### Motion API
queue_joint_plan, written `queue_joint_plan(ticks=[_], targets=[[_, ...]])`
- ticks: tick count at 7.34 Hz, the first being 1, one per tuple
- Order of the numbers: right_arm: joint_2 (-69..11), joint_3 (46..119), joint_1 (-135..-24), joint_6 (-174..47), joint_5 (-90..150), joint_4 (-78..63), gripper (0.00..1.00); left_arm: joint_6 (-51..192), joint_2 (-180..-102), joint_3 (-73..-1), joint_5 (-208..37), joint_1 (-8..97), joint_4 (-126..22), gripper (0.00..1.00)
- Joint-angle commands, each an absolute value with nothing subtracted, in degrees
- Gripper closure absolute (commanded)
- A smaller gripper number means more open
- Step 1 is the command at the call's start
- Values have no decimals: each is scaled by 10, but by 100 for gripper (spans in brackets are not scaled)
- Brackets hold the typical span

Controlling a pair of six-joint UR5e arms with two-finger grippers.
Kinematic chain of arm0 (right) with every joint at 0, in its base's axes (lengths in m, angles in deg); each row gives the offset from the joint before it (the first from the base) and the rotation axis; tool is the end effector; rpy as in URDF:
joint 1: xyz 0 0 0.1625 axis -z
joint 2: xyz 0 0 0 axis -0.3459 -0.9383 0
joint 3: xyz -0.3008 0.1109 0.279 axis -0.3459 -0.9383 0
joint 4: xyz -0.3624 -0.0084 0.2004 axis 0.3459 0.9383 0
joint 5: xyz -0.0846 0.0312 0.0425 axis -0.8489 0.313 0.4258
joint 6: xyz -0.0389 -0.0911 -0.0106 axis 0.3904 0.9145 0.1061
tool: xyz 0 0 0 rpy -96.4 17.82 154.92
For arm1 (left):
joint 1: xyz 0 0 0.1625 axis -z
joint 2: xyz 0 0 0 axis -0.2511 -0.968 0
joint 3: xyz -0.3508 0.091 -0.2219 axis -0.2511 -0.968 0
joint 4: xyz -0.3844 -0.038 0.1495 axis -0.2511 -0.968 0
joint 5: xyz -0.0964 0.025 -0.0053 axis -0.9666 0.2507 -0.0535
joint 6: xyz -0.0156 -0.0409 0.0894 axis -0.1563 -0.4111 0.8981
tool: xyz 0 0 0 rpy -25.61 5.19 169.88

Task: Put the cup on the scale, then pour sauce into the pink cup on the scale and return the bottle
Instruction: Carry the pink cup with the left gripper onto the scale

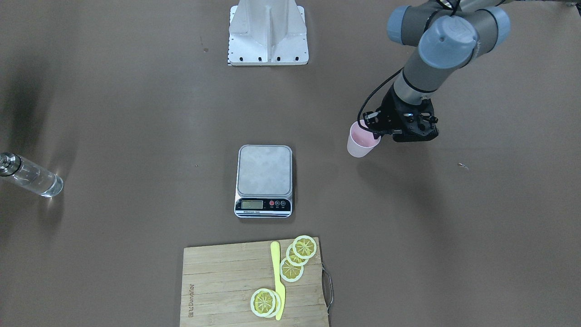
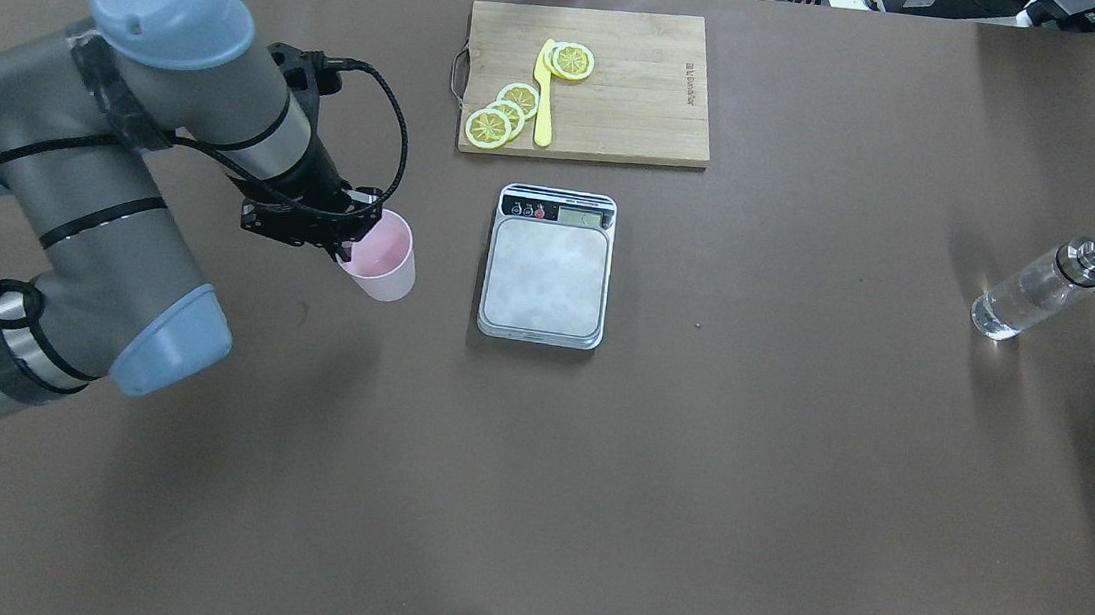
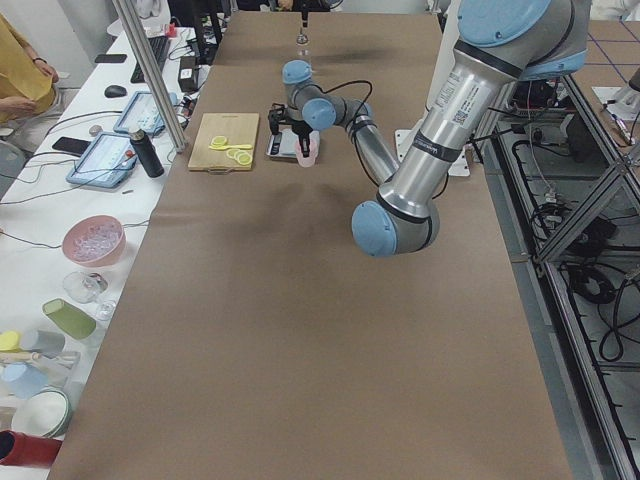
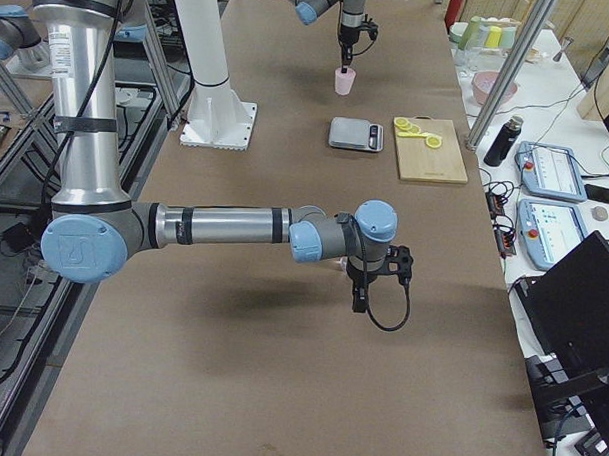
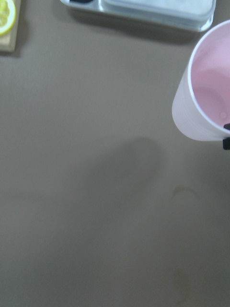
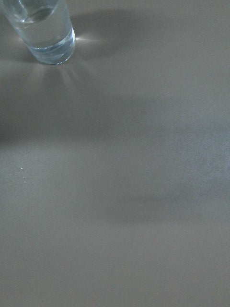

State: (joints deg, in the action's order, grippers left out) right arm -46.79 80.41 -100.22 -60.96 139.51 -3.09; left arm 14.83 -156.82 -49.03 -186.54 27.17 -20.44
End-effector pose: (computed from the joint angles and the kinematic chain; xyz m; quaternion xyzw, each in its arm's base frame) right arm -0.0259 -0.5236 0.6193 0.0150 -0.3744 -0.0024 0.9272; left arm 0.4224 -0.4835 0.2094 -0.0428 0.4367 -0.0692 0.8959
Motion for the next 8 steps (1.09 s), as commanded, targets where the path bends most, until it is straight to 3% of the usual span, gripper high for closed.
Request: queue_joint_plan(ticks=[1, 5, 8], targets=[[-468, 804, -1002, -610, 1395, -31, 1, 86, -1656, -434, -1863, 244, -198, 100], [-470, 803, -1002, -597, 1394, -31, 1, 70, -1723, -360, -1820, 232, -197, 100], [-470, 804, -1002, -595, 1394, -31, 1, 61, -1735, -349, -1798, 221, -197, 100]])
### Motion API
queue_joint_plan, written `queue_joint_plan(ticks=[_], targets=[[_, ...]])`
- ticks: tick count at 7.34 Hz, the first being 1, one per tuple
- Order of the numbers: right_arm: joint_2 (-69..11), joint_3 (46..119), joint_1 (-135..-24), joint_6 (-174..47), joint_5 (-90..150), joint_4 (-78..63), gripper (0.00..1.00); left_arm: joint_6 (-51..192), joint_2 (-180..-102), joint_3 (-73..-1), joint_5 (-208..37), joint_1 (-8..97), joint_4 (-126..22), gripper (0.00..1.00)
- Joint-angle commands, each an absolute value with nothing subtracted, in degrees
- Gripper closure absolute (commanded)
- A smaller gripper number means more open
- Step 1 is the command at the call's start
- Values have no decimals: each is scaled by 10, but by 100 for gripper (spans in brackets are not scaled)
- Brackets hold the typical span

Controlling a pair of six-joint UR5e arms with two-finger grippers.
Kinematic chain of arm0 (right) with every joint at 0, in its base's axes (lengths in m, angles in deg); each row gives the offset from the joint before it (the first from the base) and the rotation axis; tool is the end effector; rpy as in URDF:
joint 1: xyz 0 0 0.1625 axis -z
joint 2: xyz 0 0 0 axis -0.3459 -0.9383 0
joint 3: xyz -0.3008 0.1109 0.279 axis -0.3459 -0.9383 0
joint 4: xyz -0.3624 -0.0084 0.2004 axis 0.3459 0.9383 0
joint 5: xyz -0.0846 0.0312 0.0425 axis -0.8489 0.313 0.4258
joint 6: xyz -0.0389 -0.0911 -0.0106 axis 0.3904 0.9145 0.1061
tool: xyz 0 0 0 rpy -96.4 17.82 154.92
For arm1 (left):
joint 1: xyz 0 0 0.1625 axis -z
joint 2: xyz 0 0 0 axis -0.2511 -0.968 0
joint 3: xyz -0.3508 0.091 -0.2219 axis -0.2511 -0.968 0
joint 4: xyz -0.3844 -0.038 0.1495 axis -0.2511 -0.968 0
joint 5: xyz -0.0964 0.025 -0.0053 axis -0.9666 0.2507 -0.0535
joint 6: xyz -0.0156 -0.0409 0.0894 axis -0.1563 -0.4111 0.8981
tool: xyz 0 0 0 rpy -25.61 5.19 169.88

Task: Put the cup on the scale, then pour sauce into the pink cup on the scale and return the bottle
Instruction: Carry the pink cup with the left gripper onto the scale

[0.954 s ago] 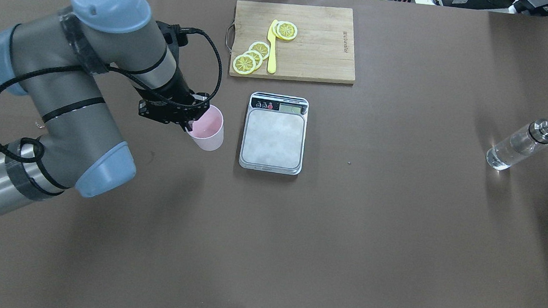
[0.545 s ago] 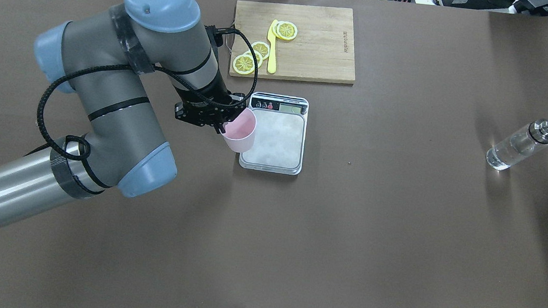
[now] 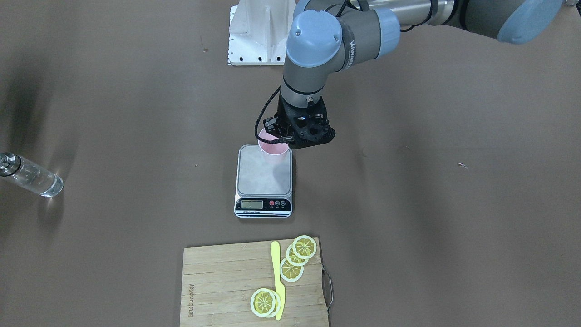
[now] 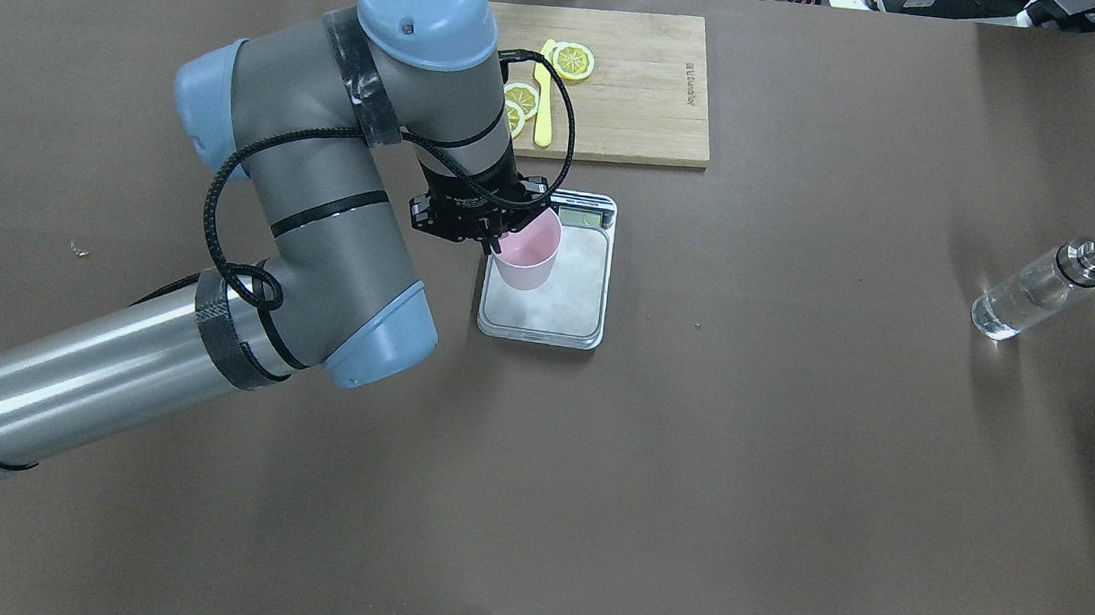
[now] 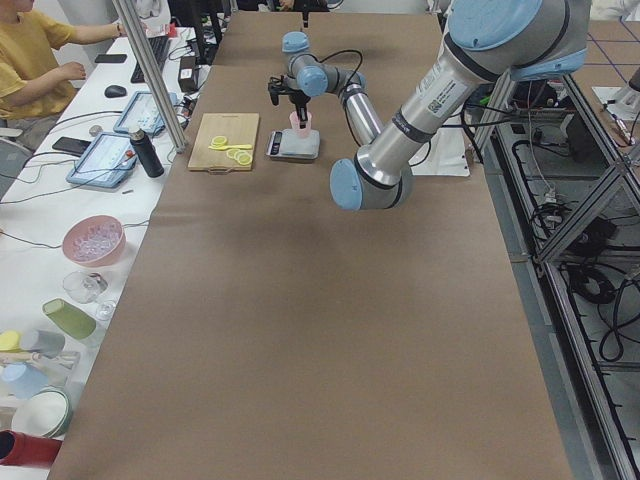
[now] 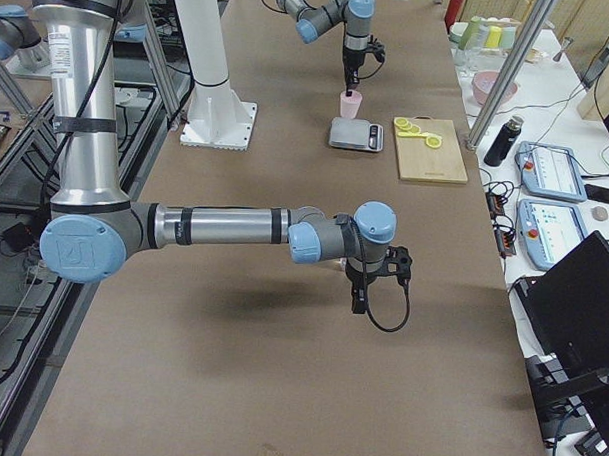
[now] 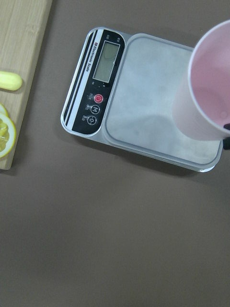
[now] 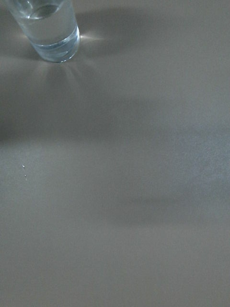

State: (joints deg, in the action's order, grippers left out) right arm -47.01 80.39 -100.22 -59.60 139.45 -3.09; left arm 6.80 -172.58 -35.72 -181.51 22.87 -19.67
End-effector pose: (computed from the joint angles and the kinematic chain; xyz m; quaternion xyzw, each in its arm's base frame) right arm -0.0255 -0.5219 0.6215 0.0176 -0.3734 -0.0126 0.9274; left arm 0.5125 -0.5021 0.1180 -0.0452 0.4285 -0.1115 0.8955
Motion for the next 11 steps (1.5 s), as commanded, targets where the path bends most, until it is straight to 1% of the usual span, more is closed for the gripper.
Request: queue_joint_plan(ticks=[1, 6, 8, 11], targets=[[-470, 803, -1002, -595, 1394, -31, 1, 49, -1750, -327, -1772, 209, -198, 100], [-470, 801, -1002, -595, 1394, -31, 1, 60, -1754, -316, -1775, 190, -211, 100], [-470, 801, -1002, -595, 1394, -31, 1, 60, -1754, -300, -1775, 187, -245, 100], [-470, 801, -1002, -590, 1394, -31, 1, 61, -1756, -299, -1775, 187, -247, 100]])
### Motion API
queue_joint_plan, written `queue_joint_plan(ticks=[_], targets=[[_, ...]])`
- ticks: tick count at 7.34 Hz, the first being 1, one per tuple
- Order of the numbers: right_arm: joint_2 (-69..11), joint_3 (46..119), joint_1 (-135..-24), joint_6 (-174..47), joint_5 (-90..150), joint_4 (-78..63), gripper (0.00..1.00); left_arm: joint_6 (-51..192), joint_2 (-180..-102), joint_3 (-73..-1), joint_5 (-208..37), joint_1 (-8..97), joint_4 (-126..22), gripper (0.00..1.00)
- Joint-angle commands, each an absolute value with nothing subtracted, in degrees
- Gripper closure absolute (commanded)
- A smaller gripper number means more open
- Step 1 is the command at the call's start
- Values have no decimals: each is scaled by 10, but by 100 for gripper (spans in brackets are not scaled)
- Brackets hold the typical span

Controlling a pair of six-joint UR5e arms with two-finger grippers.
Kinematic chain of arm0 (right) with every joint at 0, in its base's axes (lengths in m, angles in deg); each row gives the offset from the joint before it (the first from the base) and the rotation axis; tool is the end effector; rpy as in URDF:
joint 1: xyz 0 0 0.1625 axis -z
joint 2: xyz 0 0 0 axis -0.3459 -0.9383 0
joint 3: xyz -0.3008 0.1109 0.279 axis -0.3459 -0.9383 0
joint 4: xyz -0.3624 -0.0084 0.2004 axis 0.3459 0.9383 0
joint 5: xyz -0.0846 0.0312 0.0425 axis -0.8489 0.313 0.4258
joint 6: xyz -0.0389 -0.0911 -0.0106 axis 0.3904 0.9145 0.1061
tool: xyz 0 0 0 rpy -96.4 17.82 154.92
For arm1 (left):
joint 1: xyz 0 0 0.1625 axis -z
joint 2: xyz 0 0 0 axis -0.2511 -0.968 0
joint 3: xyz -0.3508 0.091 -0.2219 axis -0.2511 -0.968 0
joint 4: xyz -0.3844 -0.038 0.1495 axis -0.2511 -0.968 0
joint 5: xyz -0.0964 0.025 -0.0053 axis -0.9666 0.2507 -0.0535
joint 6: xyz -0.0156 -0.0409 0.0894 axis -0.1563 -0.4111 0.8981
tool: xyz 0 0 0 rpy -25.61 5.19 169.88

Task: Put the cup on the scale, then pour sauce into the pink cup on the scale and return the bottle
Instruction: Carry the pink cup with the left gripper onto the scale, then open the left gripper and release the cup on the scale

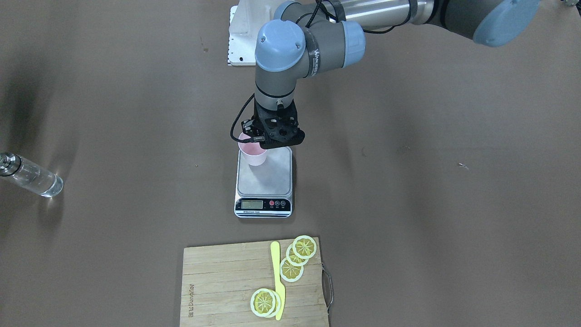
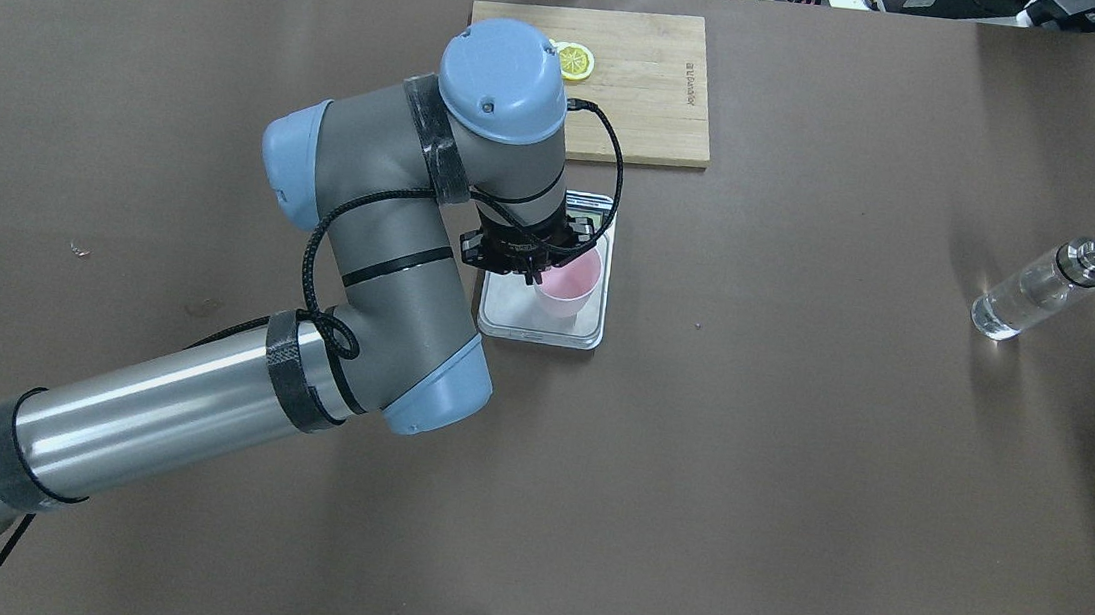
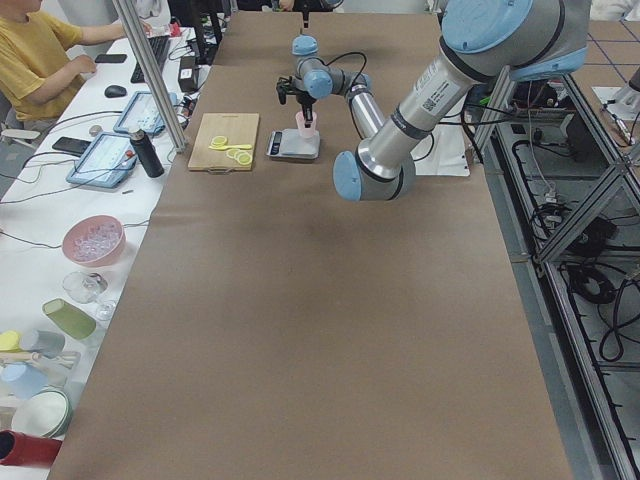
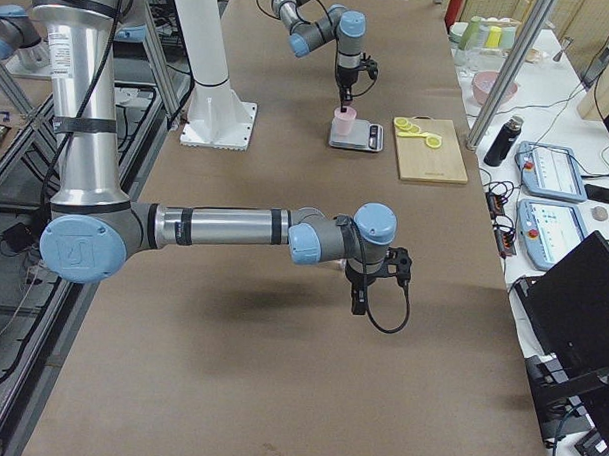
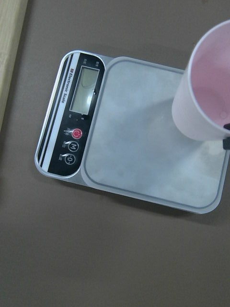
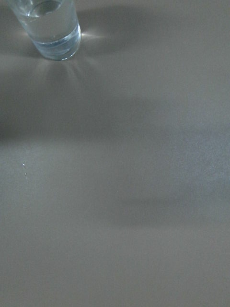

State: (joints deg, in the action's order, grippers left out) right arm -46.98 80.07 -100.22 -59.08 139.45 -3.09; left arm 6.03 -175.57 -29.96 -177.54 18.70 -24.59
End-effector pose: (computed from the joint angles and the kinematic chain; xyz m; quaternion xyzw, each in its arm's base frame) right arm -0.0255 -0.5219 0.6240 0.0170 -0.3729 -0.0159 0.9276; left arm 0.5690 -0.4849 0.1097 -0.0259 0.4322 -0.0941 0.8965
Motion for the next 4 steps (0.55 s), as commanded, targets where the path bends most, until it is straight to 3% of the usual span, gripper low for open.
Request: queue_joint_plan(ticks=[1, 3, 4], targets=[[-470, 801, -1002, -590, 1394, -31, 1, 62, -1754, -298, -1774, 187, -247, 100], [-470, 801, -1002, -590, 1394, -31, 1, 74, -1753, -298, -1773, 187, -247, 100], [-470, 801, -1002, -590, 1394, -31, 1, 74, -1753, -299, -1773, 188, -247, 80]])
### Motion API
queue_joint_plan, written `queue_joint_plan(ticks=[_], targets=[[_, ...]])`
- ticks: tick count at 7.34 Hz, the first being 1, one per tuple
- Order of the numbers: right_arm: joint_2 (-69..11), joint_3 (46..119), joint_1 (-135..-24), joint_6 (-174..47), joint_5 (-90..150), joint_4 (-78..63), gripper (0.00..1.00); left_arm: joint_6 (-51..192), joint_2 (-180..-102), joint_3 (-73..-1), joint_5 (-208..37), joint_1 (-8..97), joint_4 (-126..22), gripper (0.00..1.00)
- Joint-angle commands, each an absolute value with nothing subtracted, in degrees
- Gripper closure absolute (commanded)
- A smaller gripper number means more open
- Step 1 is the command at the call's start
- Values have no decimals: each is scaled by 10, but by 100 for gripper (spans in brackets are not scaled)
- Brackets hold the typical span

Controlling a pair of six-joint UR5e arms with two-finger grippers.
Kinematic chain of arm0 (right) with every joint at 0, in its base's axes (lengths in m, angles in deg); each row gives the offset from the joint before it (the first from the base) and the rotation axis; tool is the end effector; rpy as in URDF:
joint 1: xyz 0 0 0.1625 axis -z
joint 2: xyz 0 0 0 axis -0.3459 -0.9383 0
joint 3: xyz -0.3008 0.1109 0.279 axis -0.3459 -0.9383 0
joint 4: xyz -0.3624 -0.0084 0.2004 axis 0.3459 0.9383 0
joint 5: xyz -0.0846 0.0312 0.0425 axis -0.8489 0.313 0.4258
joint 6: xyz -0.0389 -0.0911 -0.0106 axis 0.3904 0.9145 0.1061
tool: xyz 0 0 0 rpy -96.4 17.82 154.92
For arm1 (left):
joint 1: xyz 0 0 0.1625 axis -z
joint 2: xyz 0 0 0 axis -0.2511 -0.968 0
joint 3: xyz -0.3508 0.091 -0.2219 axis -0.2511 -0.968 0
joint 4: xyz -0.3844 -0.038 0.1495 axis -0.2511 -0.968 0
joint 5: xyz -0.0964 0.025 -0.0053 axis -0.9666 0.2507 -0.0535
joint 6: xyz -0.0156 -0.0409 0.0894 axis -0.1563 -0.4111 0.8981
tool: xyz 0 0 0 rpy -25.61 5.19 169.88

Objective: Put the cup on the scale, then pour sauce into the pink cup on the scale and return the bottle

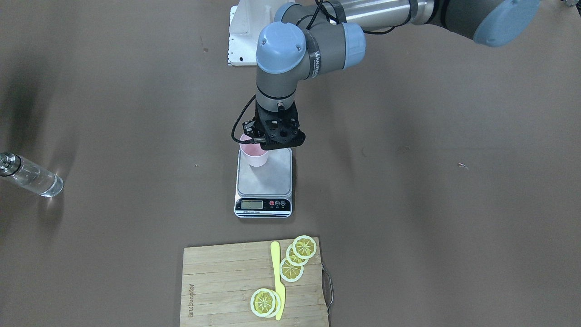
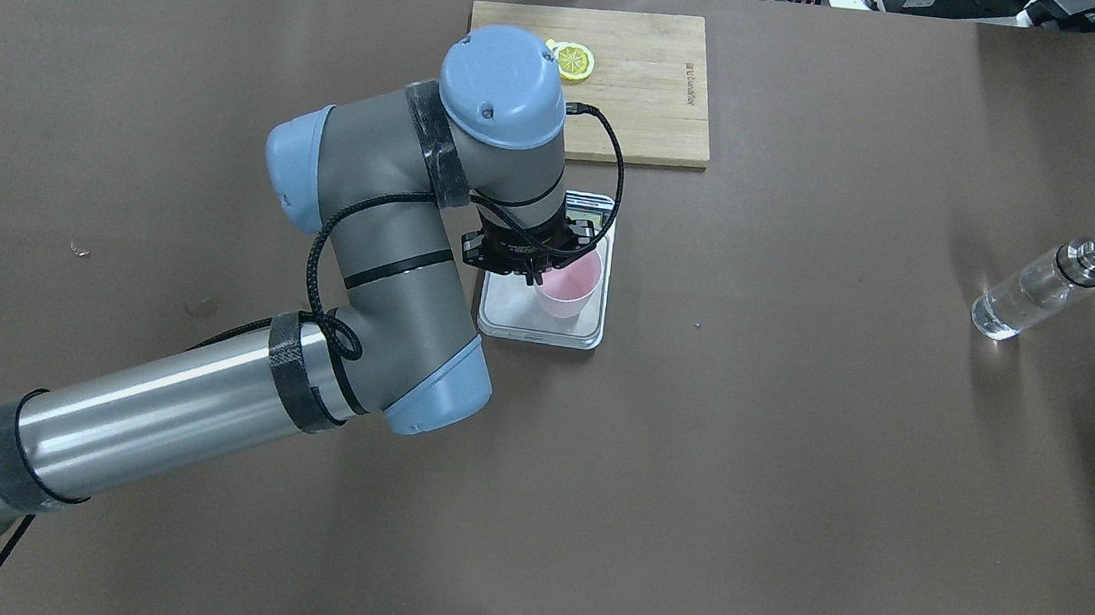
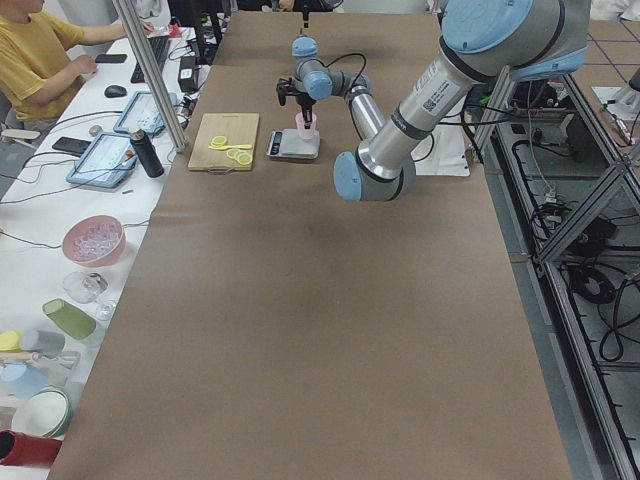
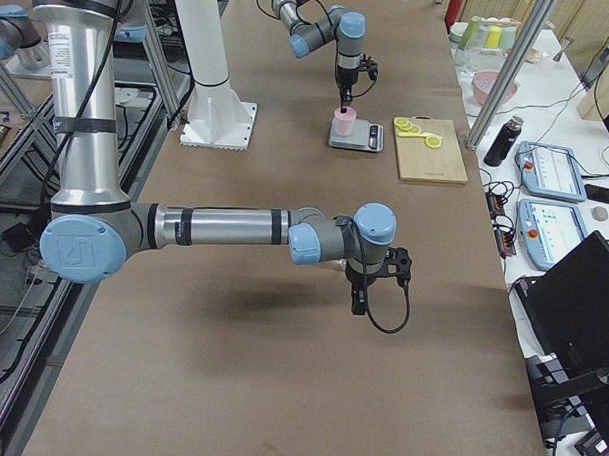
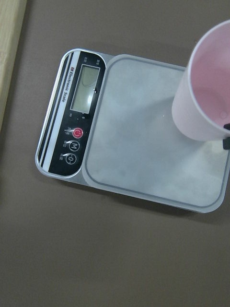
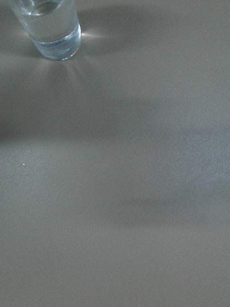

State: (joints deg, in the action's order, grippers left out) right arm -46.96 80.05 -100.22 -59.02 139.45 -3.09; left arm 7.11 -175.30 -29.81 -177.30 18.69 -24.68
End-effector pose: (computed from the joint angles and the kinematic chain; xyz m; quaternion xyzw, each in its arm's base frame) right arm -0.0255 -0.5221 0.6240 0.0172 -0.3729 -0.0164 0.9276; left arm 0.5698 -0.4858 0.1142 -0.0212 0.4296 -0.0872 0.8986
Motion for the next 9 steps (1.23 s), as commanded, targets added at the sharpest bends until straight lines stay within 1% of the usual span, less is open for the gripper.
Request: queue_joint_plan(ticks=[1, 2, 4, 5, 6, 8, 9], targets=[[-470, 801, -1002, -590, 1394, -31, 1, 77, -1753, -299, -1773, 188, -247, 46], [-470, 801, -1002, -590, 1394, -31, 1, 85, -1753, -301, -1771, 188, -247, 5], [-469, 800, -1002, -590, 1394, -31, 1, 96, -1751, -326, -1774, 204, -239, 3], [-469, 801, -1002, -590, 1394, -31, 1, 105, -1734, -347, -1775, 211, -238, 3], [-463, 801, -1001, -590, 1396, -31, 1, 128, -1704, -381, -1776, 225, -238, 3], [-459, 803, -1000, -571, 1403, -32, 1, 227, -1655, -450, -1831, 292, -186, 3], [-465, 812, -1001, -538, 1414, -32, 1, 269, -1617, -485, -1842, 315, -177, 3]])
